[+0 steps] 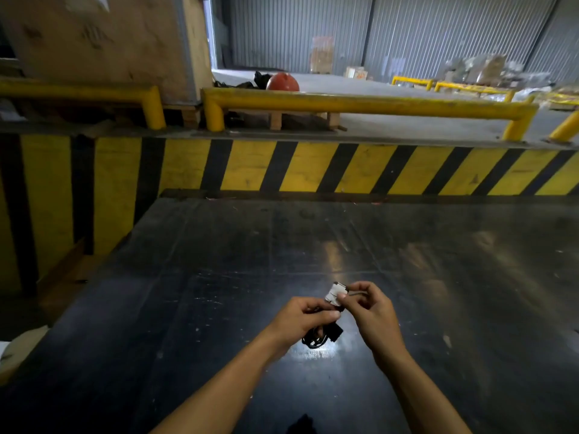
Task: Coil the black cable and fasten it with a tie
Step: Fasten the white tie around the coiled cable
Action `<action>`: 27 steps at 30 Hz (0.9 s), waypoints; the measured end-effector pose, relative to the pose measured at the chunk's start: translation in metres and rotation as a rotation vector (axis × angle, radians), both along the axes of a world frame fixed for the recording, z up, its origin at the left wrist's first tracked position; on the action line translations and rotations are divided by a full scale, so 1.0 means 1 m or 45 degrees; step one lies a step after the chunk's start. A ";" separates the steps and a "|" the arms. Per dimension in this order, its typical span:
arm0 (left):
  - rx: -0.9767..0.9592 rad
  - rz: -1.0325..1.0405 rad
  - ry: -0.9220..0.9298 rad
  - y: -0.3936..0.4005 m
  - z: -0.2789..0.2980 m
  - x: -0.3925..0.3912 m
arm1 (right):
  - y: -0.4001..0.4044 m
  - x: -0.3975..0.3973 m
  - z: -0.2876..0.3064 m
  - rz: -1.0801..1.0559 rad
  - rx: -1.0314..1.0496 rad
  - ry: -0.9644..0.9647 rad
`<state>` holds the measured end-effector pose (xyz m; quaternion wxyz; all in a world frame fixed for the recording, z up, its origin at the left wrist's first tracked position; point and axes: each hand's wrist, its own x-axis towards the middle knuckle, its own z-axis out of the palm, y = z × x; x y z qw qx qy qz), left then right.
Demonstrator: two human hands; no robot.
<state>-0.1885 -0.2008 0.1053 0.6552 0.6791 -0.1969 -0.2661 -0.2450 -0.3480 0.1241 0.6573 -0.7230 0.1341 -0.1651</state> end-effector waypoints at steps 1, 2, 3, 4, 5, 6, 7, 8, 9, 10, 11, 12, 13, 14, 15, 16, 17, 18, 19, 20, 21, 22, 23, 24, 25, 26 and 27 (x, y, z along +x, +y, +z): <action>-0.008 0.003 -0.024 -0.001 0.006 0.002 | 0.001 0.001 0.004 -0.008 -0.020 -0.038; -0.008 0.012 -0.046 -0.002 0.011 0.003 | 0.002 0.002 0.007 -0.016 -0.027 -0.068; 0.001 0.020 -0.073 -0.002 0.016 0.005 | 0.002 0.003 0.010 -0.018 -0.023 -0.097; 0.013 0.024 -0.100 -0.002 0.019 0.006 | 0.003 0.005 0.014 -0.008 -0.015 -0.123; 0.019 0.026 -0.124 -0.002 0.022 0.007 | 0.003 0.006 0.016 0.010 -0.016 -0.142; 0.019 0.029 -0.142 -0.001 0.026 0.007 | 0.004 0.007 0.019 0.027 -0.028 -0.154; 0.020 0.033 -0.162 -0.001 0.030 0.008 | 0.005 0.008 0.022 0.033 -0.048 -0.164; 0.021 0.040 -0.182 0.000 0.034 0.008 | 0.006 0.008 0.025 0.024 -0.077 -0.169; 0.021 0.042 -0.205 0.001 0.038 0.009 | 0.006 0.009 0.028 -0.001 -0.127 -0.175; 0.019 0.037 -0.227 0.002 0.042 0.010 | 0.005 0.009 0.031 -0.038 -0.208 -0.178; 0.024 0.025 -0.252 0.003 0.047 0.011 | 0.004 0.010 0.034 -0.075 -0.315 -0.185; 0.040 0.012 -0.279 0.004 0.051 0.013 | 0.002 0.010 0.038 -0.096 -0.437 -0.207; 0.065 -0.004 -0.308 0.006 0.055 0.015 | 0.001 0.010 0.043 -0.094 -0.560 -0.245; 0.096 -0.025 -0.338 0.007 0.059 0.018 | 0.000 0.011 0.047 -0.067 -0.678 -0.282; 0.128 -0.061 -0.368 0.009 0.063 0.020 | -0.001 0.013 0.052 -0.025 -0.786 -0.299; 0.164 -0.108 -0.397 0.010 0.067 0.021 | -0.003 0.014 0.056 0.033 -0.881 -0.292; 0.206 -0.161 -0.428 0.010 0.070 0.022 | -0.005 0.016 0.060 0.105 -0.956 -0.270; 0.249 -0.213 -0.461 0.011 0.074 0.022 | -0.007 0.017 0.064 0.188 -1.005 -0.240; 0.285 -0.259 -0.491 0.013 0.078 0.022 | -0.010 0.017 0.069 0.271 -1.028 -0.209; 0.311 -0.295 -0.511 0.014 0.082 0.023 | -0.013 0.017 0.073 0.342 -1.032 -0.182; 0.327 -0.314 -0.513 0.016 0.085 0.023 | -0.017 0.017 0.077 0.390 -1.030 -0.168; 0.326 -0.317 -0.496 0.018 0.089 0.024 | -0.019 0.016 0.079 0.421 -1.025 -0.165; 0.311 -0.311 -0.465 0.019 0.092 0.024 | -0.020 0.015 0.082 0.442 -1.010 -0.170; 0.290 -0.304 -0.432 0.021 0.094 0.024 | -0.020 0.014 0.083 0.457 -0.973 -0.183; 0.269 -0.302 -0.403 0.023 0.096 0.024 | -0.019 0.013 0.084 0.466 -0.913 -0.204; 0.249 -0.308 -0.378 0.024 0.098 0.024 | -0.017 0.011 0.084 0.464 -0.850 -0.232; 0.227 -0.321 -0.354 0.026 0.100 0.023 | -0.014 0.010 0.085 0.454 -0.795 -0.262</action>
